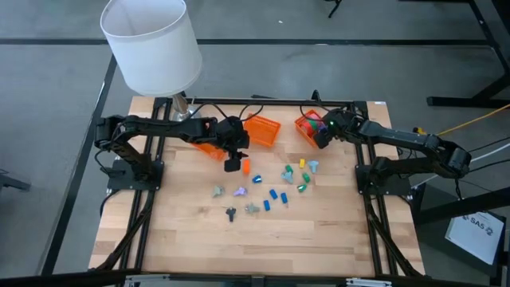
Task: Pick and place Stapler, Stapler remover, tape
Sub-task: Put the orange tape into the right orange bin
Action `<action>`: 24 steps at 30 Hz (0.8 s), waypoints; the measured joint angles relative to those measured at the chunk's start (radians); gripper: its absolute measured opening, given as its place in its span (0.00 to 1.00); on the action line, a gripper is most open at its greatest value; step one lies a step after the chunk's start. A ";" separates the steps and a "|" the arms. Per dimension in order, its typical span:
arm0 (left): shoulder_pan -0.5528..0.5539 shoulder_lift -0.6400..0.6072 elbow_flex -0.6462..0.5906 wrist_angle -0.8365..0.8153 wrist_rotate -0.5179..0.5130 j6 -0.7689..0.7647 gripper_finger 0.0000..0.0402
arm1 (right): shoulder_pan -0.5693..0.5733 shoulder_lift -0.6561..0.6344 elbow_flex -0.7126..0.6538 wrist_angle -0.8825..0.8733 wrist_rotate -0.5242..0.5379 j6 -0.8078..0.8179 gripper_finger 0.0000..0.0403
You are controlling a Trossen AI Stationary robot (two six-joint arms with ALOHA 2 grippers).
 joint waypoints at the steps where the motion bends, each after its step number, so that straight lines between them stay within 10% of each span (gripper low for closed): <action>1: 0.000 0.000 0.000 -0.002 0.000 -0.006 0.37 | 0.000 0.000 0.001 0.001 0.000 -0.002 0.53; 24: -0.073 0.000 -0.007 -0.121 -0.002 0.113 0.37 | 0.043 0.000 0.183 -0.008 -0.213 -0.031 0.53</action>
